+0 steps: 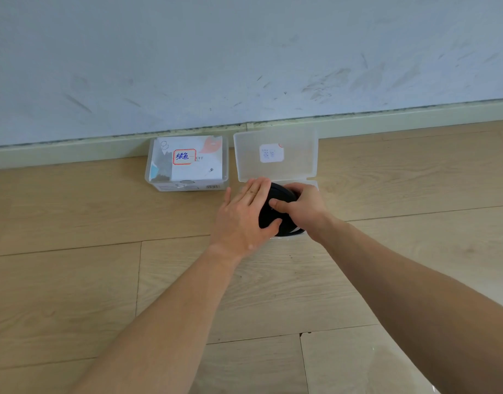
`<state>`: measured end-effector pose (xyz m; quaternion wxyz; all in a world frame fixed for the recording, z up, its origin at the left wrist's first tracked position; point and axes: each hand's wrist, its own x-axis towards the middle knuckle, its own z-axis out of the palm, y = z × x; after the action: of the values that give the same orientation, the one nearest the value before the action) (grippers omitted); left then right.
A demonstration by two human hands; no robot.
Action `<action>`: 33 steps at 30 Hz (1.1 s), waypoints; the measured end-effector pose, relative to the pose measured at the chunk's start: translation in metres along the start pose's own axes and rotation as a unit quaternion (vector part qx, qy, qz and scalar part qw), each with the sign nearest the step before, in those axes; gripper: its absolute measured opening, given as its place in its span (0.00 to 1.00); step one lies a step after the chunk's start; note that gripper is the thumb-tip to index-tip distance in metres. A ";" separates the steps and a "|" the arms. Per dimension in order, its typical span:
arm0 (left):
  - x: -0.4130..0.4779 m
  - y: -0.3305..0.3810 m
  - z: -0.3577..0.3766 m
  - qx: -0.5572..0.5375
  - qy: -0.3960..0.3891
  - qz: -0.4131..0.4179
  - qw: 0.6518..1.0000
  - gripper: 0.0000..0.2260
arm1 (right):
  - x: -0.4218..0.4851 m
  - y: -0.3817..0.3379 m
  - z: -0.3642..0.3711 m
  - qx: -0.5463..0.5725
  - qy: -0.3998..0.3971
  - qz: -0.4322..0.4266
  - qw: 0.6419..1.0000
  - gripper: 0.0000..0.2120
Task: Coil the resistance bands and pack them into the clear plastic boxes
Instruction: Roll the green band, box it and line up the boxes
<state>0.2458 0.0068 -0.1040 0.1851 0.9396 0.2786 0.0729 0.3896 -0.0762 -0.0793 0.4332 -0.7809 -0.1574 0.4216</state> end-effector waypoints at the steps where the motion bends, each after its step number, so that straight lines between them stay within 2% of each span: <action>1: 0.000 0.000 0.000 -0.008 0.003 0.001 1.000 0.38 | -0.002 0.001 0.000 0.001 0.003 -0.007 1.000 0.13; 9: -0.004 0.001 0.006 -0.072 0.069 0.011 0.995 0.33 | -0.010 0.004 0.002 -0.042 0.034 -0.057 0.997 0.14; 16: 0.006 0.005 -0.005 -0.043 0.049 0.001 0.998 0.32 | -0.008 -0.004 0.003 -0.137 0.063 -0.096 0.984 0.14; 27: 0.004 0.006 -0.004 -0.040 0.104 0.029 0.993 0.28 | -0.015 -0.008 -0.007 -0.175 0.063 -0.124 0.975 0.15; 33: 0.004 0.007 0.000 -0.050 0.099 0.050 0.993 0.27 | -0.009 -0.015 -0.012 -0.237 0.019 -0.097 0.967 0.17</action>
<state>0.2530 0.0038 -0.1008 0.1989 0.9300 0.2447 0.1888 0.3957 -0.0795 -0.0597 0.2779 -0.8500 -0.3194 0.3135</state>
